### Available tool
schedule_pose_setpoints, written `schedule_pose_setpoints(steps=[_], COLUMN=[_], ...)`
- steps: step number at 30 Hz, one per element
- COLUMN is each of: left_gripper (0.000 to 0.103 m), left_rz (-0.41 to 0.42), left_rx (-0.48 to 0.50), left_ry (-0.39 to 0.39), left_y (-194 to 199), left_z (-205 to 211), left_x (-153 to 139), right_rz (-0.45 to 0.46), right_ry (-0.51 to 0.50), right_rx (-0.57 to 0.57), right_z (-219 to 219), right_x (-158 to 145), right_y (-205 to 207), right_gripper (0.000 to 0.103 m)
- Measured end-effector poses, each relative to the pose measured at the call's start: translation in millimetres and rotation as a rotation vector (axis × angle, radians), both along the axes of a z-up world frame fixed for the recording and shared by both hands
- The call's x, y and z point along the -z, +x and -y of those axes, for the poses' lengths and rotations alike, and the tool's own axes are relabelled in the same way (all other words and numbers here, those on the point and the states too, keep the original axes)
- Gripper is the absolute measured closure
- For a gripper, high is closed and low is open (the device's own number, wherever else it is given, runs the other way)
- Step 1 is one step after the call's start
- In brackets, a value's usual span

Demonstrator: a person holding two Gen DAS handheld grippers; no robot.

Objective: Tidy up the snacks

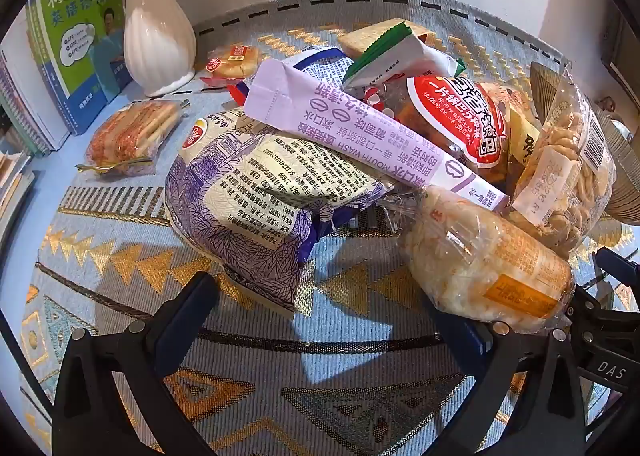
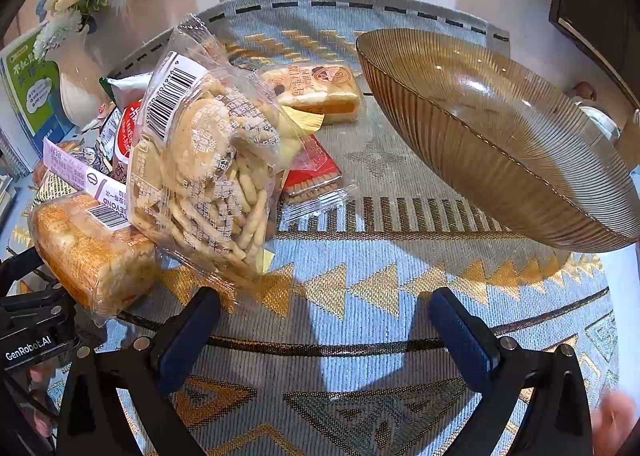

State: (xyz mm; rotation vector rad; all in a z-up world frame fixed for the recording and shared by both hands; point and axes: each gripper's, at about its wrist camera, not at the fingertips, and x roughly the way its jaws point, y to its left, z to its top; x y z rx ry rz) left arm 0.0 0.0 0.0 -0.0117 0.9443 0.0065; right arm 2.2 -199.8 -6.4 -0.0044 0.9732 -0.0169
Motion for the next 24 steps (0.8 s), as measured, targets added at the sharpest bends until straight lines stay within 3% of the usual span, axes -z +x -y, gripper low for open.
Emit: schedule_pose_setpoints(steps=[24], left_gripper=[0.000], left_rz=[-0.001], left_rx=[0.022], left_ry=[0.000], left_y=[0.7], left_z=[1.3], left_x=[0.3], right_rz=[-0.006], right_ry=[-0.002], right_rx=[-0.001], right_z=[-2.7], right_x=[1.1], right_y=[0.4], right_gripper=[0.000])
